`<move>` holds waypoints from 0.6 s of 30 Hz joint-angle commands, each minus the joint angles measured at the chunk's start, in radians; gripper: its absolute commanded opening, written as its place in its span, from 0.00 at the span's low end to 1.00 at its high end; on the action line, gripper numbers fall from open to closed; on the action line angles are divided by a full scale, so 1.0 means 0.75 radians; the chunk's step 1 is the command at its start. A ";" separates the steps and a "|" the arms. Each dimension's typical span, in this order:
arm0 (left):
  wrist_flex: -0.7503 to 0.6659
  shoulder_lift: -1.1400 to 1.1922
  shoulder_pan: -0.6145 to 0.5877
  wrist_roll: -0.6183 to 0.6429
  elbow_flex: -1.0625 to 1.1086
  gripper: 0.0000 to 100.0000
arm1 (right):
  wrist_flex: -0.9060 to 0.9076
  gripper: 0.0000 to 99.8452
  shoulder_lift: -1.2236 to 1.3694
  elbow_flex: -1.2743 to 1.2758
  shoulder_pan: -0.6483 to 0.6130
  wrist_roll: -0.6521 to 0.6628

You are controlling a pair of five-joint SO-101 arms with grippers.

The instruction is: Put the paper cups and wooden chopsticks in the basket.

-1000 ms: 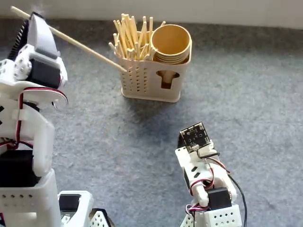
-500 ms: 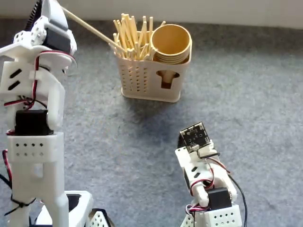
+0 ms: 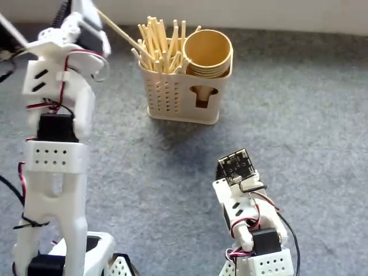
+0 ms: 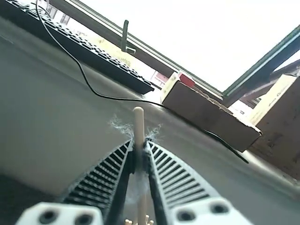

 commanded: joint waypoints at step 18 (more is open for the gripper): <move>-0.035 -0.001 0.431 -0.542 0.328 0.01 | -0.040 0.01 -0.015 0.099 -0.009 0.012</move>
